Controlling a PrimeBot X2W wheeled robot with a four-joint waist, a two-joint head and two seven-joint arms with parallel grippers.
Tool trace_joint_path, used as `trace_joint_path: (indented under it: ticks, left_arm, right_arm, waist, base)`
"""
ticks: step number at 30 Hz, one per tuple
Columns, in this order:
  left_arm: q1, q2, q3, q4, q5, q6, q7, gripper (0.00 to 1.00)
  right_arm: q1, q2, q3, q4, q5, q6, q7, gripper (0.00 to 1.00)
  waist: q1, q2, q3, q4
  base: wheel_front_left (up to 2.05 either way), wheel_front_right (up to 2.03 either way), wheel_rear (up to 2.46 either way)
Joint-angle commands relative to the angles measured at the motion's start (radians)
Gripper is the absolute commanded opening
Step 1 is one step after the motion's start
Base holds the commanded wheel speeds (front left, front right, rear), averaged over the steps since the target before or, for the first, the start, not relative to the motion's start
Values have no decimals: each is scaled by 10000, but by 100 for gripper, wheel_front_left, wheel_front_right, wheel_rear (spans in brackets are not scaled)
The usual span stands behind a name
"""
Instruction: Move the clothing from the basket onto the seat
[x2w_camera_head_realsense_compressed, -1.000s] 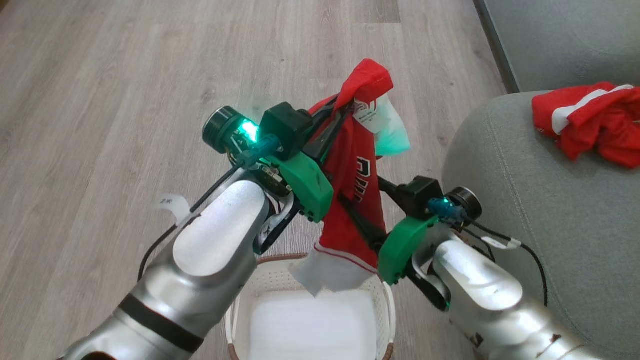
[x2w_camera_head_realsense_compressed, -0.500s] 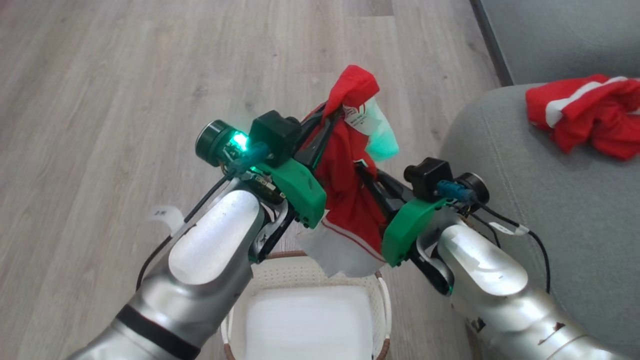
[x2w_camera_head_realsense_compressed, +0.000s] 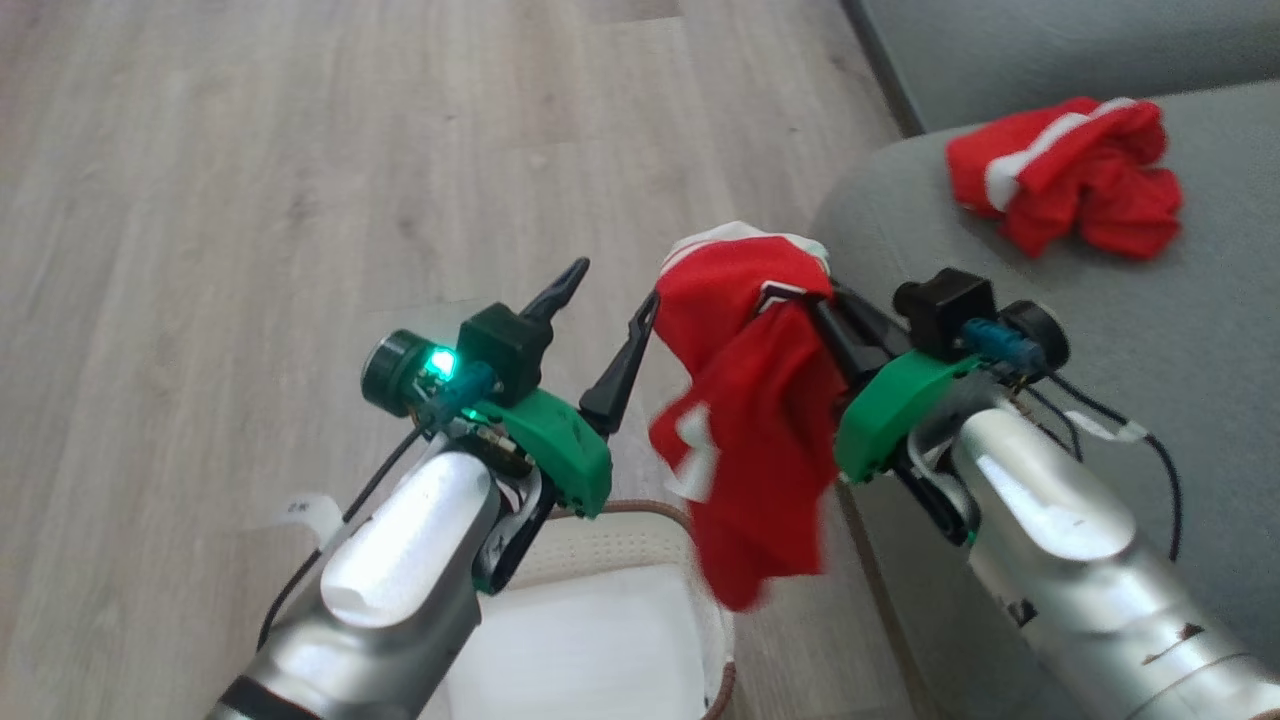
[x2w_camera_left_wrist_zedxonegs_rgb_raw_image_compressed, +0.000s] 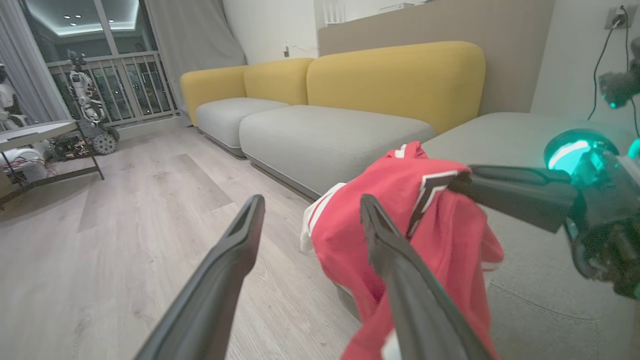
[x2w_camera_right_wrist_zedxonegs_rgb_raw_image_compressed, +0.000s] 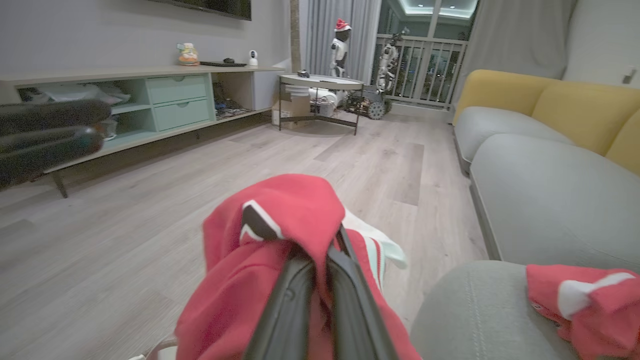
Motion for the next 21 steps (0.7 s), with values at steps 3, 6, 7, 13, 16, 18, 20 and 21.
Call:
trace_joint_path:
  ticks: [3, 6, 7, 13, 16, 18, 20, 21]
  left_arm:
    - [-267, 150, 218, -152, -34, -33, -184, 100]
    - [-122, 87, 107, -59, -25, -57, -250, 100]
    - [-84, 69, 81, -29, -22, -59, -272, 100]
    - [80, -95, -35, 95, -54, -86, -368, 100]
    - [155, -196, -95, 151, -75, -101, -413, 100]
    - [174, -246, -134, 185, -62, -107, -438, 100]
    - [171, -291, -171, 217, -52, -129, -458, 100]
    - [164, -309, -180, 235, -46, -134, -466, 100]
  right_arm:
    - [-526, -199, -212, -455, -142, -2, -95, 0]
    - [-573, -439, -374, -547, -239, -2, -95, 0]
    - [-591, -501, -415, -583, -268, -2, -95, 0]
    - [-705, -796, -645, -813, -374, -2, -95, 0]
    - [-759, -906, -758, -885, -402, -2, -95, 0]
    - [-781, -930, -798, -903, -391, -2, -95, 0]
    - [-801, -946, -795, -889, -384, -2, -95, 0]
    - [-815, -943, -782, -881, -370, -2, -95, 0]
  waist:
    - [0, 0, 89, -718]
    - [0, 0, 152, -1208]
    - [0, 0, 178, -1380]
    - [0, 0, 322, -2176]
    - [0, 0, 413, -2592]
    - [0, 0, 476, -2814]
    - [0, 0, 532, -2987]
    - [0, 0, 562, -3075]
  base:
    - [0, 0, 0]
    - [0, 0, 0]
    - [0, 0, 0]
    - [0, 0, 0]
    - [0, 0, 0]
    - [0, 0, 0]
    - [0, 0, 0]
    - [0, 0, 0]
